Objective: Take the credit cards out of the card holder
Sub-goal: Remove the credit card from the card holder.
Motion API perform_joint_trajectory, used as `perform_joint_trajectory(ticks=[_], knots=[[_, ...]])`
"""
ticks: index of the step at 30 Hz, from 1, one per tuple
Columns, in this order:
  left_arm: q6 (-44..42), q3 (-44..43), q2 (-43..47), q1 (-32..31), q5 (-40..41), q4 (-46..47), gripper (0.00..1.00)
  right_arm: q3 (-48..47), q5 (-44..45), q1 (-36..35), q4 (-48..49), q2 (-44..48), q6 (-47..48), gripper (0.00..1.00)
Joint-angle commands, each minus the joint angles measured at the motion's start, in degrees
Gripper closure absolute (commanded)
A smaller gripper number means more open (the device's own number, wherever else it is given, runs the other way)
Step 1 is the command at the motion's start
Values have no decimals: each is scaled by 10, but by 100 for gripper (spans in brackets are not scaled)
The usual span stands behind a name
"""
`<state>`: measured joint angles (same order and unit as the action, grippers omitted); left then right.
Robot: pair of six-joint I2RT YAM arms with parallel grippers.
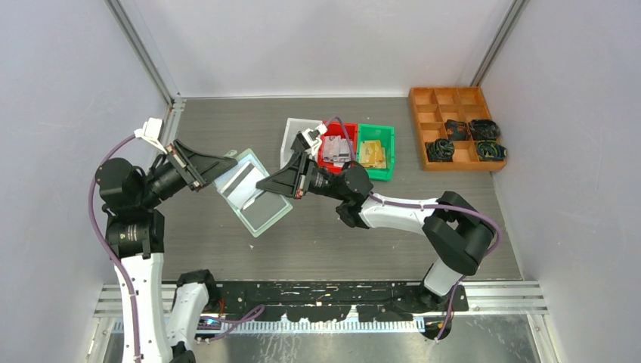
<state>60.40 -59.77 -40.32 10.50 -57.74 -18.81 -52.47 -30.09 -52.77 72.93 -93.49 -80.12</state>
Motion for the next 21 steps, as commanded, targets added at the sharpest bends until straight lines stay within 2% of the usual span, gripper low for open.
perform_joint_trajectory(ticks=[1,4,9,14,18,21], knots=[[43,-25,-6,-2,-30,61,70,4,-5,2,88,17,9,94],[47,-24,-2,-2,-44,63,70,2,-8,5,89,18,11,95],[43,-1,14,-1,-74,62,76,-12,-24,12,86,23,13,96],[44,7,25,-2,-100,61,78,-16,-35,31,49,43,28,97],[26,11,32,-2,-115,54,71,-36,-52,33,-56,71,94,98],[-59,3,38,-1,-113,-12,60,-55,-68,34,-112,85,122,98]])
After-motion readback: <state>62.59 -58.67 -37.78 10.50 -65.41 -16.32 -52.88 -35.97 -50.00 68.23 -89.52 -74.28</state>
